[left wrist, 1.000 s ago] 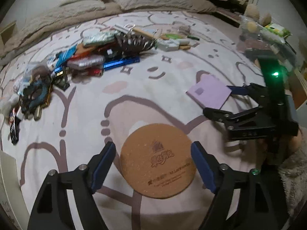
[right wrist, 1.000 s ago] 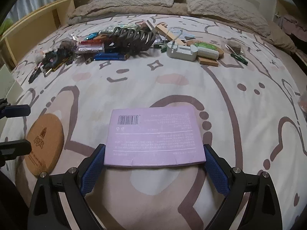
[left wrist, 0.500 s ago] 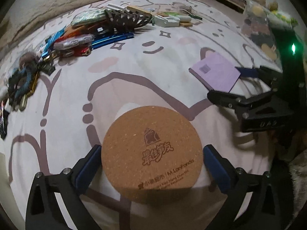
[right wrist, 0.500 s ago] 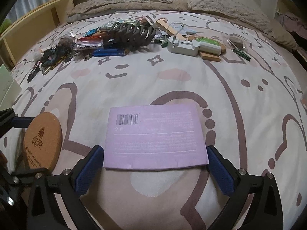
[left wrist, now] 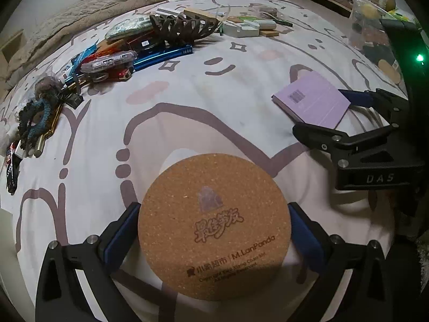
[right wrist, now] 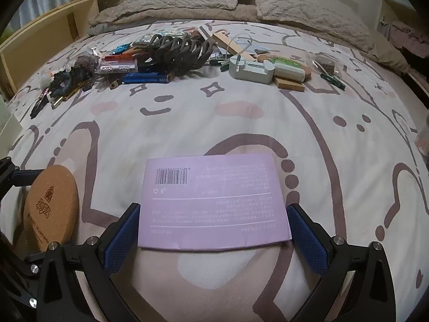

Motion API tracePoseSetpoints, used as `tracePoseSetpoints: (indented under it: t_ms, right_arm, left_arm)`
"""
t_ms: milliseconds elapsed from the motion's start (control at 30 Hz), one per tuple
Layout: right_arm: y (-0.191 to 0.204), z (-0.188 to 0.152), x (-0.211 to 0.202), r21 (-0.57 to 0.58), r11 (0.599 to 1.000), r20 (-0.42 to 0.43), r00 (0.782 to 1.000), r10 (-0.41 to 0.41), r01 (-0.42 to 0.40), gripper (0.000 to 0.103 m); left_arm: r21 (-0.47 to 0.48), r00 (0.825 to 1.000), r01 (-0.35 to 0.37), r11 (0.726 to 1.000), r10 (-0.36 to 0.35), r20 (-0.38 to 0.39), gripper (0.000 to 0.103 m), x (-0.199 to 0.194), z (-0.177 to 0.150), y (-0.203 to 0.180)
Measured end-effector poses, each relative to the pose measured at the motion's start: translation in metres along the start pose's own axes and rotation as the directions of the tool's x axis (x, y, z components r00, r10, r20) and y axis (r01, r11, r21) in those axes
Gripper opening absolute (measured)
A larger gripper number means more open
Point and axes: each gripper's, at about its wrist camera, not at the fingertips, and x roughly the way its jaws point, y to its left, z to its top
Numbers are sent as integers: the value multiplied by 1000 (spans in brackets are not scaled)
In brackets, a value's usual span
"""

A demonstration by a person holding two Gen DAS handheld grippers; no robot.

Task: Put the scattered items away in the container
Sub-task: 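Lift the cork coaster and purple card and carry both toward the white box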

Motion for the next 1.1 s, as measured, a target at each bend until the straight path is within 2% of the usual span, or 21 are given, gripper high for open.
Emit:
tracePoseSetpoints:
  t_ms: [100, 133, 600, 867, 1100]
  right_arm:
    - [2, -1, -3, -10, 1000, 20, 1000, -9, 9, 102]
    - [4, -1, -5, -14, 1000, 27, 1000, -9, 9, 98]
    - [10, -2, -15, -10, 1000, 61, 998, -3, 3, 97]
    - [13, -4, -34, 22, 1000, 107, 994, -3, 0, 97]
    - [16, -8, -57, 44, 999, 168, 985, -28, 21, 97]
  left_arm:
    - [3, 1000, -4, 1000, 4, 13, 100, -1, -2, -2]
    - [5, 1000, -7, 1000, 7, 17, 100, -2, -2, -3]
    - [1, 999, -5, 1000, 5, 37, 100, -10, -8, -9]
    - [-41, 998, 19, 999, -16, 59, 100, -19, -17, -16]
    - [-115, 995, 27, 993, -15, 99, 100, -33, -30, -15]
